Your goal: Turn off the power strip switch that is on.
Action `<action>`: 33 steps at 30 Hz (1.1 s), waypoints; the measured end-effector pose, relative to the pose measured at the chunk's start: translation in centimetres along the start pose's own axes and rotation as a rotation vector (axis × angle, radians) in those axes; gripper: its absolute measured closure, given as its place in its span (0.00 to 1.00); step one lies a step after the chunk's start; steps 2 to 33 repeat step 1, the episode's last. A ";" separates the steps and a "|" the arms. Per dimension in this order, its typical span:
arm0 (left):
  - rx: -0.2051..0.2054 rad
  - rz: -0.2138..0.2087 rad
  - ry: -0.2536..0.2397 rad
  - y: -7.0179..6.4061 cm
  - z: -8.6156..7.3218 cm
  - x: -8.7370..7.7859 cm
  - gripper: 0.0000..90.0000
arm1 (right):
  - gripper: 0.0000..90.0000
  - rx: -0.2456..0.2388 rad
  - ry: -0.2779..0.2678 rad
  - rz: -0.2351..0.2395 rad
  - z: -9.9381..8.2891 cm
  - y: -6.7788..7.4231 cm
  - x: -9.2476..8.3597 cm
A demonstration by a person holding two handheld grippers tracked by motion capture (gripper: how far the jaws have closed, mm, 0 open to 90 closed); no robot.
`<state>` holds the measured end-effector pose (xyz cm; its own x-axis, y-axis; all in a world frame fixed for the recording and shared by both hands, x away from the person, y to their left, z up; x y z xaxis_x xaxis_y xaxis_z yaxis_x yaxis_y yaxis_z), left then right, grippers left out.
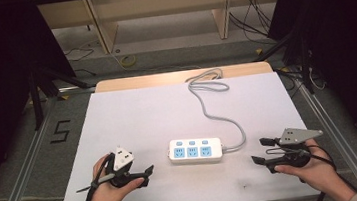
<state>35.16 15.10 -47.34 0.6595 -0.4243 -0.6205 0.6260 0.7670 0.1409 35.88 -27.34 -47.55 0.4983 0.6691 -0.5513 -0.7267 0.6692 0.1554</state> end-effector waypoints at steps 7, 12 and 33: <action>0.003 0.000 0.000 -0.1 0.0 0.1 0.18 | 0.32 0.000 -0.001 -0.001 0.0 0.0 0.0; 0.003 0.000 0.000 -0.1 0.0 0.1 0.18 | 0.32 0.000 -0.001 -0.001 0.0 0.0 0.0; 0.003 0.000 0.000 -0.1 0.0 0.1 0.18 | 0.32 0.000 -0.001 -0.001 0.0 0.0 0.0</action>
Point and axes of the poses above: each handheld gripper's, and its own axes: x roughly forward along the jaws, z roughly out of its top, y roughly to its left, the point moved 5 cm from there along x, roughly forward along the jaws, and after that the axes turned 7 degrees about x, right-handed, at the moved point
